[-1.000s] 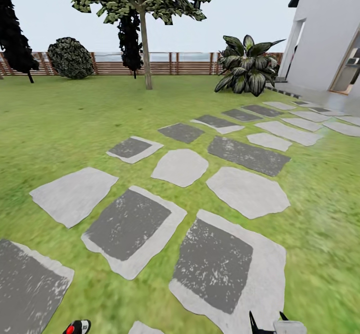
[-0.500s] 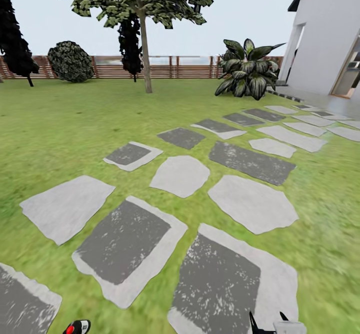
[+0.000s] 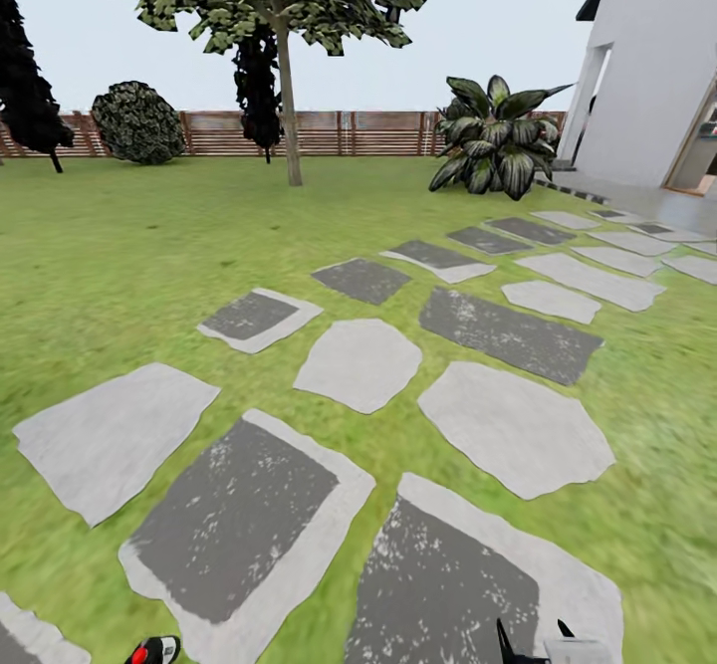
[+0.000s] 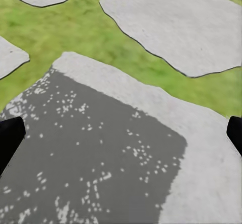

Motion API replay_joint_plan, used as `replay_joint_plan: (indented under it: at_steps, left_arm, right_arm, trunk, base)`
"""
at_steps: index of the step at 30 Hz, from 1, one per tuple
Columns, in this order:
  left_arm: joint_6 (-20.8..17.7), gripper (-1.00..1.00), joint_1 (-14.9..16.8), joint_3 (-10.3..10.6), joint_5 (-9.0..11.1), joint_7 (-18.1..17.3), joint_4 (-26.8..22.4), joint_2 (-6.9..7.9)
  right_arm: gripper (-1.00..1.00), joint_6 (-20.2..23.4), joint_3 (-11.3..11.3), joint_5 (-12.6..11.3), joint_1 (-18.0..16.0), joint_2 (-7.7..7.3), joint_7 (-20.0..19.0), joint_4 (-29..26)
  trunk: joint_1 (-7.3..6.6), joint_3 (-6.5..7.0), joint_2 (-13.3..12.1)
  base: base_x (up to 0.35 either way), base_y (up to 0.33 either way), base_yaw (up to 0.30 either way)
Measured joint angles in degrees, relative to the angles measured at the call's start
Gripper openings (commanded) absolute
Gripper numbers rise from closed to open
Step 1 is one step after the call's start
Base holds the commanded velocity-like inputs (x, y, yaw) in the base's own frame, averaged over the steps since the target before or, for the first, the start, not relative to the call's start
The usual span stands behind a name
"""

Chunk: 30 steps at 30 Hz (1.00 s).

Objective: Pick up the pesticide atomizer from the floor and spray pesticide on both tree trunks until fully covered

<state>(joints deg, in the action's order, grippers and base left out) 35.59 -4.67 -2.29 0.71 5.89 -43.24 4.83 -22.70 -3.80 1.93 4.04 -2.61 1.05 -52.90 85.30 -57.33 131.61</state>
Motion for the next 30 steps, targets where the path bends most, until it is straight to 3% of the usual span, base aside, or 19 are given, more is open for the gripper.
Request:
replay_joint_plan:
  at_steps: [30]
  left_arm:
    - [0.0, -1.0, 0.0, 0.0, 0.0, 0.0, 0.0, -0.03]
  right_arm:
    - [1.0, -0.1, 0.0, -0.1, 0.0, 0.06, 0.0, -0.1]
  trunk:
    - [0.0, 0.0, 0.0]
  base:
    - [0.336, 0.0, 0.019]
